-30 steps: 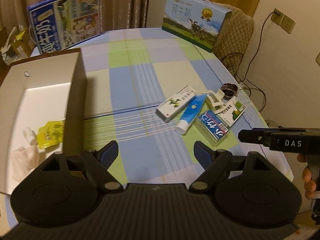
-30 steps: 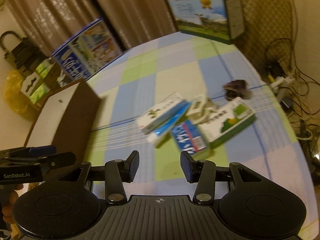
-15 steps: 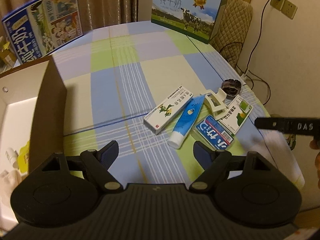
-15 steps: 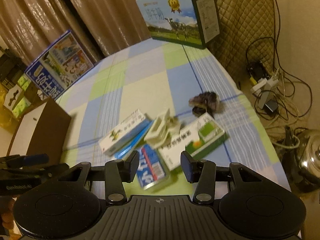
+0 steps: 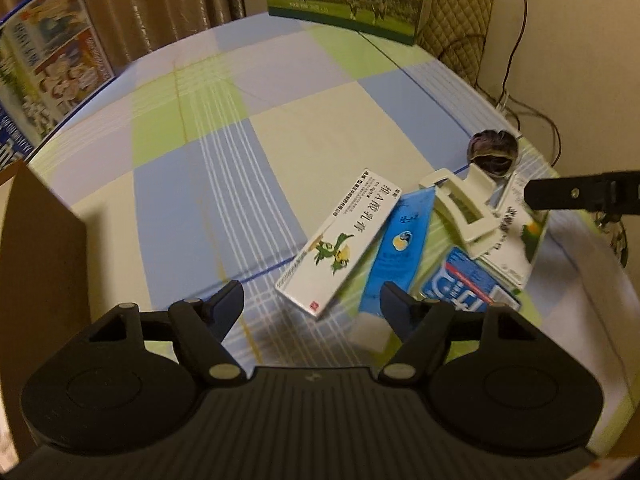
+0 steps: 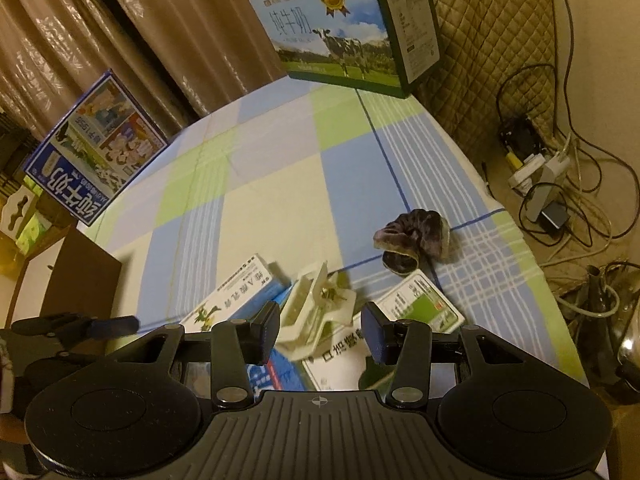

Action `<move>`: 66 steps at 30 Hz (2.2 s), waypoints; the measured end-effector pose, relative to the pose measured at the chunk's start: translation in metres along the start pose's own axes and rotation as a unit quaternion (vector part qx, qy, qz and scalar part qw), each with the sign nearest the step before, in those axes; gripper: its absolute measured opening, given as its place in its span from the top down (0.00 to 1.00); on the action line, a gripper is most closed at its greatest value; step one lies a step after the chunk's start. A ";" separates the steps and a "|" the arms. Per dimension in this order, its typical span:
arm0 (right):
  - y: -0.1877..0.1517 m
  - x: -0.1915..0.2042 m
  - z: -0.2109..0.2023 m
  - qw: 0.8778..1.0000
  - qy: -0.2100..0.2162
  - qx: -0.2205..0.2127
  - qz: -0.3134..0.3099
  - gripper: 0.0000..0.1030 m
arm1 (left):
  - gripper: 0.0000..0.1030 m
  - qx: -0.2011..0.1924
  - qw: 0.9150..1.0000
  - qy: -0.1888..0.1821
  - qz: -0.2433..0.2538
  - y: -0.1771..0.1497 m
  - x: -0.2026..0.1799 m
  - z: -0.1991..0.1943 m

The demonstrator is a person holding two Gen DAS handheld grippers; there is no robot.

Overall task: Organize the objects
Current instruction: 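Grasp the white ointment box with the left gripper while the right gripper grasps the white clip, then carry the ointment box and white clip over the brown box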

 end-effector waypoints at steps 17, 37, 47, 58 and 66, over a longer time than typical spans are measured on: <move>0.007 0.007 0.040 1.000 -0.001 0.026 -0.013 0.62 | 0.58 0.015 0.999 -0.030 0.024 0.003 0.008 0.056; 0.002 0.026 0.069 0.986 -0.095 0.030 -0.135 0.83 | 0.62 0.021 0.992 0.042 -0.120 -0.056 0.060 0.018; 0.007 0.023 0.048 0.989 -0.083 -0.013 -0.120 0.84 | 0.66 0.015 0.994 0.034 -0.106 -0.043 0.061 0.032; 0.000 0.035 0.015 0.994 -0.035 -0.028 -0.102 0.84 | 0.67 -0.004 0.992 0.033 -0.122 -0.054 0.058 0.008; -0.015 0.059 -0.010 0.994 0.005 -0.029 -0.109 0.84 | 0.67 -0.036 0.989 0.028 -0.141 -0.061 0.051 -0.031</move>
Point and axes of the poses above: each gripper's, at about its wrist camera, not at the fingertips, and z roughly the way its jaws point, x to its left, y to its top, the point moved 10 cm from there along z, roughly the way its jaws point, and after that the axes turned 11 degrees about -y, right-handed, at the moved point
